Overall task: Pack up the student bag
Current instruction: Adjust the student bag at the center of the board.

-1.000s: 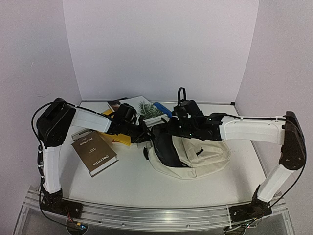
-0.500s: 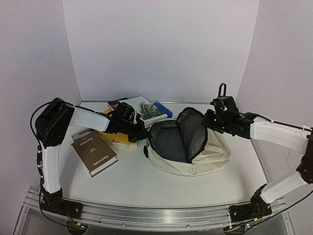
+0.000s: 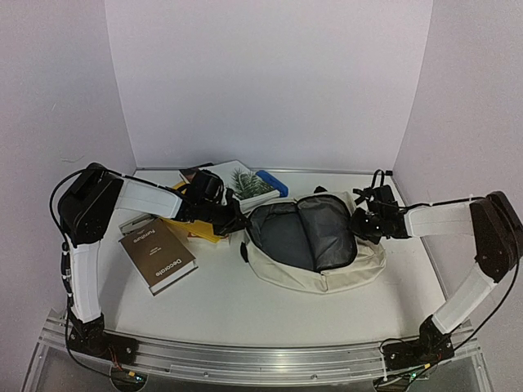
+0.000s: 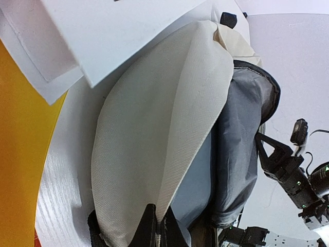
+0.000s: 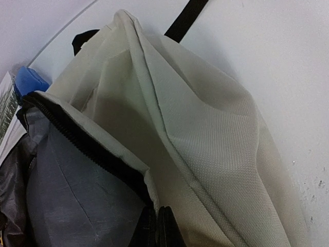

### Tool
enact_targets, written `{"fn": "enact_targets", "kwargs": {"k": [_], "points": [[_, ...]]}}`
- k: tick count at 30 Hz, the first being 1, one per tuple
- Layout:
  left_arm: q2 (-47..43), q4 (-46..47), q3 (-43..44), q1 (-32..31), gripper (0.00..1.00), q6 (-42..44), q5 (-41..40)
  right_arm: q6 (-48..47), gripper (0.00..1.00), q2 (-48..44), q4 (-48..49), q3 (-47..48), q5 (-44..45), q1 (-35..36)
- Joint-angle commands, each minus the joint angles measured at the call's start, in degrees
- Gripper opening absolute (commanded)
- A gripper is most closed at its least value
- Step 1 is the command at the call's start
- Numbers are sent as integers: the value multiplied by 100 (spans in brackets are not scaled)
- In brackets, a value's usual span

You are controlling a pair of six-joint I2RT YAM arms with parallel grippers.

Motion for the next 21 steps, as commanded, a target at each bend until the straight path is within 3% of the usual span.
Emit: {"fn": "enact_targets", "kwargs": {"k": [1, 3, 6, 10, 15, 21], "points": [[-291, 187, -58, 43, 0, 10, 9, 1, 0, 299, 565, -30, 173, -56], [-295, 176, -87, 43, 0, 28, 22, -8, 0, 273, 624, -82, 195, -51], [-317, 196, -124, 43, 0, 43, 23, -70, 8, 95, 641, -124, 131, -57], [-290, 267, -74, 43, 3, 94, 141, -281, 25, -322, 631, -129, -64, -55], [-297, 344, -46, 37, 4, 151, 249, -530, 54, -918, 569, -110, -387, -46], [-324, 349, -46, 41, 4, 190, 278, -936, 74, -1334, 474, 48, -842, 167]]}}
